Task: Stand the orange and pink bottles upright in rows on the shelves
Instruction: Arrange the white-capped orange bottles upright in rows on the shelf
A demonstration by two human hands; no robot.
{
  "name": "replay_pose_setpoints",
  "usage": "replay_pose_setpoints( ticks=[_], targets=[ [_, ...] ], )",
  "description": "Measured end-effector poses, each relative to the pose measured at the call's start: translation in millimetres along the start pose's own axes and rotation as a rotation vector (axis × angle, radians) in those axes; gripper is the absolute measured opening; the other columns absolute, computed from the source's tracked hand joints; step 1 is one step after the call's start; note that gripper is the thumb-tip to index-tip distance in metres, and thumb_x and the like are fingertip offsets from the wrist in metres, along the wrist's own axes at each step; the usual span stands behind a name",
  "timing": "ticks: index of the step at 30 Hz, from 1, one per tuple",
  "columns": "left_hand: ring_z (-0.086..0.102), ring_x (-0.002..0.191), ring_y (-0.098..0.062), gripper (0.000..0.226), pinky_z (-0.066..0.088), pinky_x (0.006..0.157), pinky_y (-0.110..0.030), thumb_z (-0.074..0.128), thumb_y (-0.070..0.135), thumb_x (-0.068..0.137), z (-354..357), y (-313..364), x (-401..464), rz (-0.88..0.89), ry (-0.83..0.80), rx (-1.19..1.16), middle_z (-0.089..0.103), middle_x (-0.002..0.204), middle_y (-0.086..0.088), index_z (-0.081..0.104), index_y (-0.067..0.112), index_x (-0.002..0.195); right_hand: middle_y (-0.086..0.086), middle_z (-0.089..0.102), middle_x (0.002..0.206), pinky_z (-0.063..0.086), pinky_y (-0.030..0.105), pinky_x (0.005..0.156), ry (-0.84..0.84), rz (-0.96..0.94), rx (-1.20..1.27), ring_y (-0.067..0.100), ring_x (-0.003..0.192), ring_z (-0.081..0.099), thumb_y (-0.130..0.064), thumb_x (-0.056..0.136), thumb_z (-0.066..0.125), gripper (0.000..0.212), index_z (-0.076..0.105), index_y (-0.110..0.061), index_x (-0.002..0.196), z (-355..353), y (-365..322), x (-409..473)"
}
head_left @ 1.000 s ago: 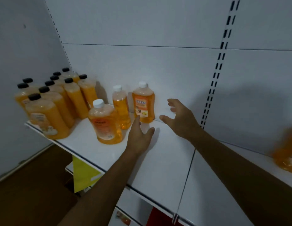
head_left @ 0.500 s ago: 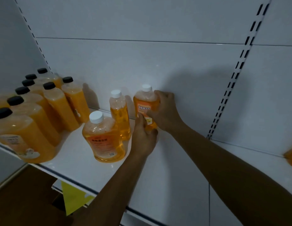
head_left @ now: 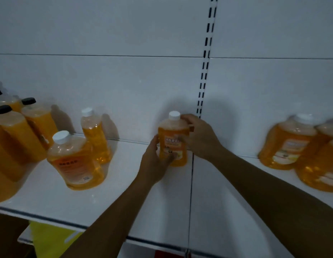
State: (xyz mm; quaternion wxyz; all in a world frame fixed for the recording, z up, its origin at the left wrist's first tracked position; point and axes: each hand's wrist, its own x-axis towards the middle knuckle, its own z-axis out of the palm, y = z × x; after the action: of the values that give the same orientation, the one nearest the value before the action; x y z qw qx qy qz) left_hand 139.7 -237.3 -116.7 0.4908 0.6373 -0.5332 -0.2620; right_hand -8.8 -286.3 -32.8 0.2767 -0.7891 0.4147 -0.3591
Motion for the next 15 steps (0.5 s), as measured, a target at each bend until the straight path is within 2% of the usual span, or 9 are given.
replay_pose_setpoints(
  ticks=[2, 4, 8, 11, 15],
  targets=[
    [0.061, 0.112, -0.015, 0.053, 0.052, 0.081, -0.019, 0.078, 0.029, 0.08, 28, 12, -3, 0.039, -0.092, -0.064, 0.063, 0.117, 0.011, 0.051, 0.027, 0.126, -0.002, 0.058, 0.121, 0.052, 0.035, 0.091, 0.003, 0.011, -0.022, 0.016, 0.107, 0.056, -0.019, 0.081, 0.074, 0.053, 0.051, -0.023, 0.128, -31, 13, -19],
    [0.063, 0.106, -0.012, 0.051, 0.052, 0.074, -0.014, 0.078, 0.027, 0.08, 58, 26, -8, 0.091, -0.149, -0.107, 0.065, 0.114, 0.01, 0.054, 0.022, 0.125, -0.001, 0.058, 0.123, 0.052, 0.039, 0.094, 0.025, 0.022, -0.053, 0.017, 0.109, 0.056, -0.017, 0.082, 0.073, 0.054, 0.05, -0.023, 0.131, -62, 27, -38],
    [0.06, 0.1, 0.0, 0.049, 0.05, 0.072, -0.01, 0.077, 0.024, 0.081, 117, 59, -21, 0.153, -0.205, -0.112, 0.063, 0.112, 0.015, 0.053, 0.024, 0.124, 0.001, 0.054, 0.133, 0.049, 0.043, 0.099, 0.065, 0.051, -0.098, 0.019, 0.12, 0.052, -0.014, 0.085, 0.07, 0.062, 0.042, -0.023, 0.14, -114, 52, -69],
    [0.06, 0.097, 0.004, 0.049, 0.05, 0.073, -0.009, 0.076, 0.025, 0.081, 153, 77, -31, 0.179, -0.224, -0.121, 0.061, 0.106, 0.022, 0.054, 0.025, 0.125, 0.002, 0.049, 0.139, 0.048, 0.039, 0.101, 0.106, 0.054, -0.137, 0.018, 0.125, 0.049, -0.012, 0.087, 0.068, 0.071, 0.033, -0.027, 0.146, -146, 65, -88],
    [0.06, 0.097, 0.003, 0.053, 0.052, 0.075, -0.012, 0.077, 0.026, 0.081, 190, 92, -42, 0.191, -0.237, -0.111, 0.064, 0.112, 0.015, 0.055, 0.023, 0.129, 0.003, 0.044, 0.146, 0.045, 0.034, 0.103, 0.174, 0.045, -0.225, 0.019, 0.131, 0.044, -0.014, 0.087, 0.067, 0.078, 0.025, -0.03, 0.15, -175, 82, -111]
  ],
)
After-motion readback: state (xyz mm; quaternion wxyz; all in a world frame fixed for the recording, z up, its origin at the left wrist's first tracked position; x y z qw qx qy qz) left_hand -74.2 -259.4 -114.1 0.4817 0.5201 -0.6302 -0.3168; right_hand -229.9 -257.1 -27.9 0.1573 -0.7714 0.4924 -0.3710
